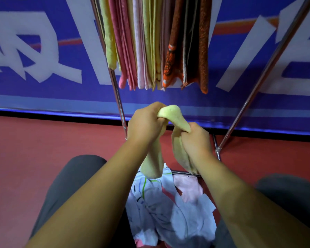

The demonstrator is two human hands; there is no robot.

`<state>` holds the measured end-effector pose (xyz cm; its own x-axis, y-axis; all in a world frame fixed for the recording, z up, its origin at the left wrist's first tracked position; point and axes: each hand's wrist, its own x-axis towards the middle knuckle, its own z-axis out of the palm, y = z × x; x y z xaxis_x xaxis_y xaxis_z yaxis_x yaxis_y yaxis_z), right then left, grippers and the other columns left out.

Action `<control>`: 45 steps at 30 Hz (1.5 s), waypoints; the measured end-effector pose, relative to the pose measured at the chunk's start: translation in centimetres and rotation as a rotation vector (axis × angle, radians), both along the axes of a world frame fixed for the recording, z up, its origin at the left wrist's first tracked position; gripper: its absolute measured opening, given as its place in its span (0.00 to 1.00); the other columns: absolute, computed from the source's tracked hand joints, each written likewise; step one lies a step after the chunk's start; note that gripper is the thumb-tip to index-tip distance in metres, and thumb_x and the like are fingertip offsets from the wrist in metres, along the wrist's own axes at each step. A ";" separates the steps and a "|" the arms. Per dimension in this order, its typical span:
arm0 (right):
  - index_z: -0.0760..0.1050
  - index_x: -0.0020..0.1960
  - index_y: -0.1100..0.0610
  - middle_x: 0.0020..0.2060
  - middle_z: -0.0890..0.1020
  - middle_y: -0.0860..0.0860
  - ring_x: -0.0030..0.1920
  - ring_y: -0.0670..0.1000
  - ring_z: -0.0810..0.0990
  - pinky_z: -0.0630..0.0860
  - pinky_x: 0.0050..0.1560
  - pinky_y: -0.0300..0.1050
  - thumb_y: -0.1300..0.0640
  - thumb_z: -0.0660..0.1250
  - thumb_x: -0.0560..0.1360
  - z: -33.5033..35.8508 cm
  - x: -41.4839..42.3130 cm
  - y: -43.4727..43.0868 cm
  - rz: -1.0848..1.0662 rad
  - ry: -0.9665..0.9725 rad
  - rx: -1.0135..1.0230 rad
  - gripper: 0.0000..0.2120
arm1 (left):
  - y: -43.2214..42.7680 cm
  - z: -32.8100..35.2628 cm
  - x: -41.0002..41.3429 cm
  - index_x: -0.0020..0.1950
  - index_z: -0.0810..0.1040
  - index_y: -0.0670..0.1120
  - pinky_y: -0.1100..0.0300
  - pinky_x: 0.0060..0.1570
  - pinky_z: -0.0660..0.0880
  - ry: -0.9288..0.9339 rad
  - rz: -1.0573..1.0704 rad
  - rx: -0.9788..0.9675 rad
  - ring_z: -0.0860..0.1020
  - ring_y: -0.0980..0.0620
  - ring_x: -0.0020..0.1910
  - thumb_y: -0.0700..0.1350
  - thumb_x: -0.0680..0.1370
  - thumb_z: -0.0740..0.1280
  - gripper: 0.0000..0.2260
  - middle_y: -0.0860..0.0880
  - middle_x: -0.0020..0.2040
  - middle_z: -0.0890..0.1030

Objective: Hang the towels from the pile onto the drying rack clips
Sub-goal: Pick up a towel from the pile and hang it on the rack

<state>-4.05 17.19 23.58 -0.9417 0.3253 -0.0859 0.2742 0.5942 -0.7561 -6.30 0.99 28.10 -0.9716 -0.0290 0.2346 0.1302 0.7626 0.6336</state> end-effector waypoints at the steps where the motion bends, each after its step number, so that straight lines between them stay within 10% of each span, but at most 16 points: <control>1: 0.81 0.55 0.55 0.50 0.86 0.56 0.53 0.64 0.82 0.70 0.45 0.47 0.55 0.62 0.80 0.5 0.4 0.1 -0.008 0.015 -0.026 0.10 | -0.2 0.4 0.2 0.57 0.81 0.62 0.50 0.45 0.80 0.001 0.010 -0.016 0.82 0.51 0.50 0.48 0.73 0.69 0.15 0.58 0.45 0.85; 8: 0.82 0.62 0.47 0.50 0.86 0.51 0.53 0.56 0.82 0.73 0.49 0.45 0.62 0.60 0.77 5.6 2.7 0.2 -0.005 0.104 -0.118 0.20 | -0.9 4.8 2.2 0.56 0.81 0.62 0.52 0.44 0.80 0.055 0.025 -0.141 0.81 0.51 0.45 0.58 0.77 0.68 0.09 0.57 0.43 0.84; 17: 0.80 0.53 0.46 0.46 0.84 0.52 0.49 0.61 0.83 0.83 0.54 0.58 0.35 0.57 0.73 14.5 5.0 -3.0 0.028 0.178 -0.065 0.21 | 1.4 15.4 4.9 0.55 0.84 0.59 0.52 0.41 0.80 0.275 -0.052 -0.173 0.82 0.49 0.44 0.46 0.73 0.68 0.13 0.54 0.44 0.84; 26: 0.80 0.52 0.49 0.41 0.82 0.49 0.41 0.49 0.79 0.70 0.33 0.42 0.62 0.60 0.80 25.5 4.9 0.3 -0.024 0.393 -0.012 0.12 | 0.1 24.1 5.1 0.48 0.78 0.53 0.55 0.30 0.73 0.477 0.039 -0.450 0.75 0.51 0.33 0.49 0.81 0.68 0.03 0.53 0.36 0.76; 34: 0.78 0.46 0.57 0.43 0.80 0.57 0.42 0.60 0.79 0.64 0.31 0.44 0.66 0.59 0.76 34.9 2.8 1.4 -0.007 0.468 0.149 0.10 | 0.2 30.7 3.5 0.63 0.76 0.48 0.57 0.30 0.67 0.410 0.119 -0.404 0.75 0.50 0.35 0.40 0.81 0.67 0.12 0.48 0.43 0.77; 45: 0.74 0.55 0.59 0.44 0.76 0.58 0.36 0.53 0.70 0.60 0.31 0.45 0.63 0.60 0.82 41.8 -1.8 3.1 -0.165 0.436 0.286 0.05 | -0.7 33.9 -0.8 0.57 0.79 0.51 0.57 0.34 0.74 0.552 0.099 -0.250 0.78 0.52 0.38 0.41 0.81 0.69 0.07 0.50 0.43 0.79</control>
<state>-5.88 20.26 65.42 -0.8050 0.4246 0.4143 0.0783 0.7683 -0.6352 -7.08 0.32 62.00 -0.7004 0.0078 0.7137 0.3087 0.9049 0.2930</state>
